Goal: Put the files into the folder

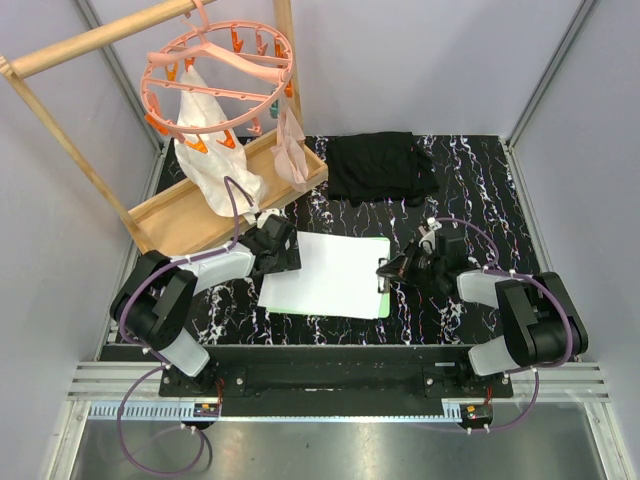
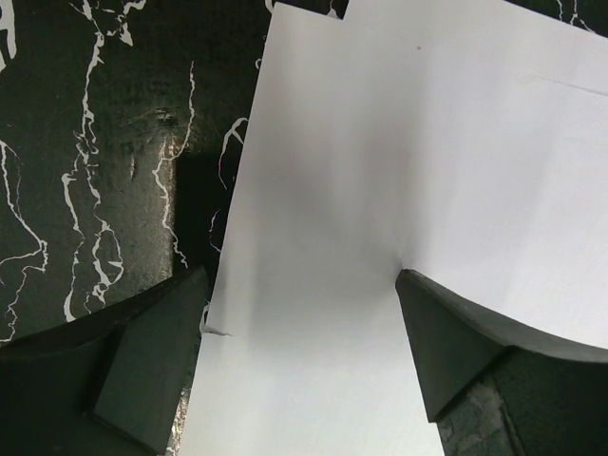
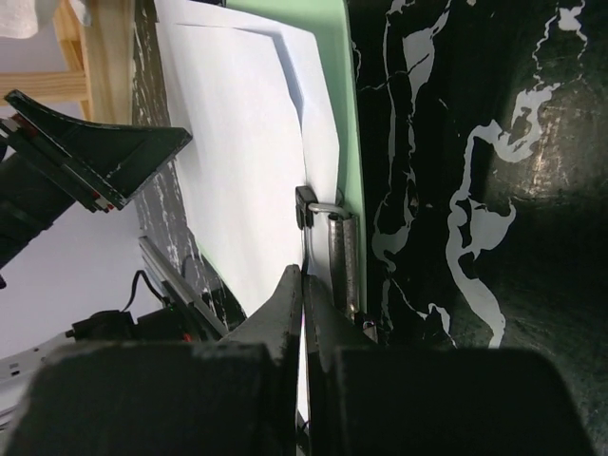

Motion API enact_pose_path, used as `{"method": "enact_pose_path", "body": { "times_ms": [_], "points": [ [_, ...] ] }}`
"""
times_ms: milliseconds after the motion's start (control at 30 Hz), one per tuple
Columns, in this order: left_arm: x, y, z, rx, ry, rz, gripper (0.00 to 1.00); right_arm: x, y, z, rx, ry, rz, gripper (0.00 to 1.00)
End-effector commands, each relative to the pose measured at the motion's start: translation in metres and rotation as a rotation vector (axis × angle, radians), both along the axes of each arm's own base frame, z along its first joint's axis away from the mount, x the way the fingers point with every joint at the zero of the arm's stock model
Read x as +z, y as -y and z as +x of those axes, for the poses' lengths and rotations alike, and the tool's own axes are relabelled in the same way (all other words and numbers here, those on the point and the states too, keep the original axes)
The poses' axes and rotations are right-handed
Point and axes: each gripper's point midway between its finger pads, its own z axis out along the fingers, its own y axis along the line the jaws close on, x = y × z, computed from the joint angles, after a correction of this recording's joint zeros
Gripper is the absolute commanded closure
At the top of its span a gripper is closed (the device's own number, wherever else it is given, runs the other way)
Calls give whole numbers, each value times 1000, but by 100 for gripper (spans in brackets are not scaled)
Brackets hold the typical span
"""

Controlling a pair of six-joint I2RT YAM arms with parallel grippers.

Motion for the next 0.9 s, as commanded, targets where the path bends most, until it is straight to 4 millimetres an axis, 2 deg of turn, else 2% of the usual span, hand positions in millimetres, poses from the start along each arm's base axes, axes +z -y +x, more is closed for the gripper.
{"method": "enact_pose_path", "body": {
  "times_ms": [0, 500, 867],
  "points": [
    [-21, 5, -17, -1, -86, -39, 11, 19, -5, 9, 3, 51, 85, 100],
    [-24, 5, -20, 19, -70, -60, 9, 31, -12, 10, -57, 0, 314, 100],
    [-33, 5, -26, 8, -82, -68, 9, 46, -11, 12, -66, 30, 377, 100]
  ]
}}
